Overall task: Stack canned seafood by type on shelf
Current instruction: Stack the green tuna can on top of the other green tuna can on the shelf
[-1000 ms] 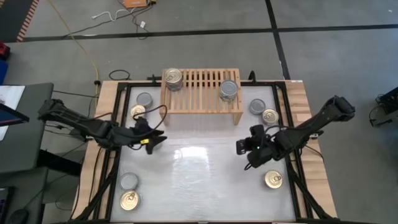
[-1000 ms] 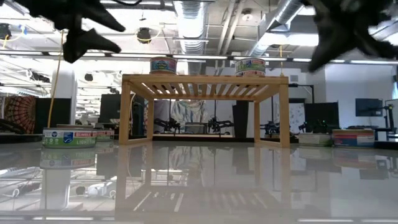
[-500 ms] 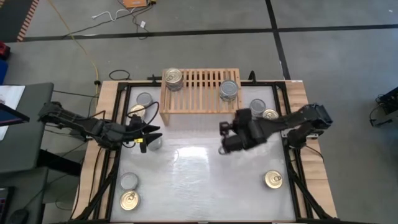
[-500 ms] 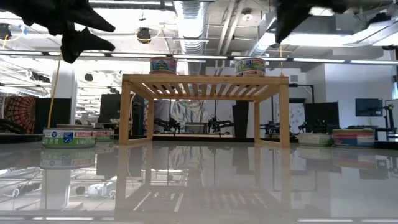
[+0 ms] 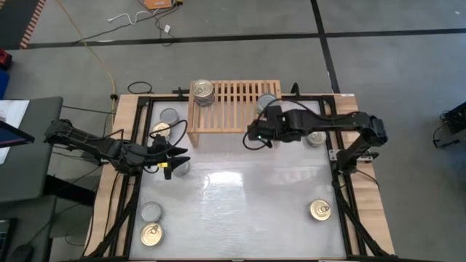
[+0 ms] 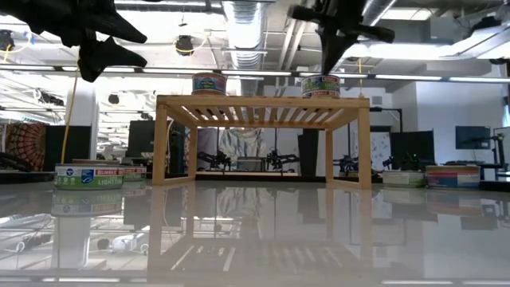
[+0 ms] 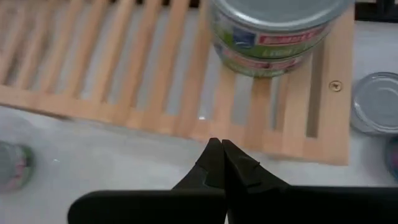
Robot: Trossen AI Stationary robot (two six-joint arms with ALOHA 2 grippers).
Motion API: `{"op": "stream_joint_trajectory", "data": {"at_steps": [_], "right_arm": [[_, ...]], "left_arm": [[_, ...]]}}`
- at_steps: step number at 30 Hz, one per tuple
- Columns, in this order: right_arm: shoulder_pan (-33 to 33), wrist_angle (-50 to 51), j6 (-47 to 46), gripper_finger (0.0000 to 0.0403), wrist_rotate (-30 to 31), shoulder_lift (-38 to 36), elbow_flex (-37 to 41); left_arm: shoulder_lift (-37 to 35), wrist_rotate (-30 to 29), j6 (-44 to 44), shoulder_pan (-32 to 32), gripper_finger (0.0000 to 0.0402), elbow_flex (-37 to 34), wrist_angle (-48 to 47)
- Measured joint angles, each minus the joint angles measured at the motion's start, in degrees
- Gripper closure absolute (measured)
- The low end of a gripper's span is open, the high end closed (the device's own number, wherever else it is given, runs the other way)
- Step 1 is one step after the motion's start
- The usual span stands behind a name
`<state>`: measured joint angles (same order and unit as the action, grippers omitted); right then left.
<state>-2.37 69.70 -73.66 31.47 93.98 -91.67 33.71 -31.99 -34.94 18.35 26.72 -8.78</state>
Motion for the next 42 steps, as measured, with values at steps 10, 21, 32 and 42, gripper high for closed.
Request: {"op": "stream_joint_trajectory", "data": {"at_steps": [10, 21, 32, 42], "right_arm": [[-6.3, -2.6, 6.6, 0.0389, -2.5, 0.1, 1.1], [-9.0, -3.9, 10.8, 0.0389, -6.0, 4.7, 1.1], [-9.3, -5.3, 11.8, 0.0389, -5.8, 4.7, 1.1], [-10.3, -6.1, 14.4, 0.0389, -4.8, 4.6, -0.2]], "left_arm": [[0.0, 0.0, -1.1, 0.0, 0.0212, 0.0, -0.8], [0.0, -0.3, -1.4, -0.5, 0.0212, 0.0, -2.6], [0.0, -0.3, -3.2, -0.6, 0.0212, 0.0, -4.4], [0.0, -0.5, -3.2, -1.1, 0.0212, 0.0, -4.4]]}}
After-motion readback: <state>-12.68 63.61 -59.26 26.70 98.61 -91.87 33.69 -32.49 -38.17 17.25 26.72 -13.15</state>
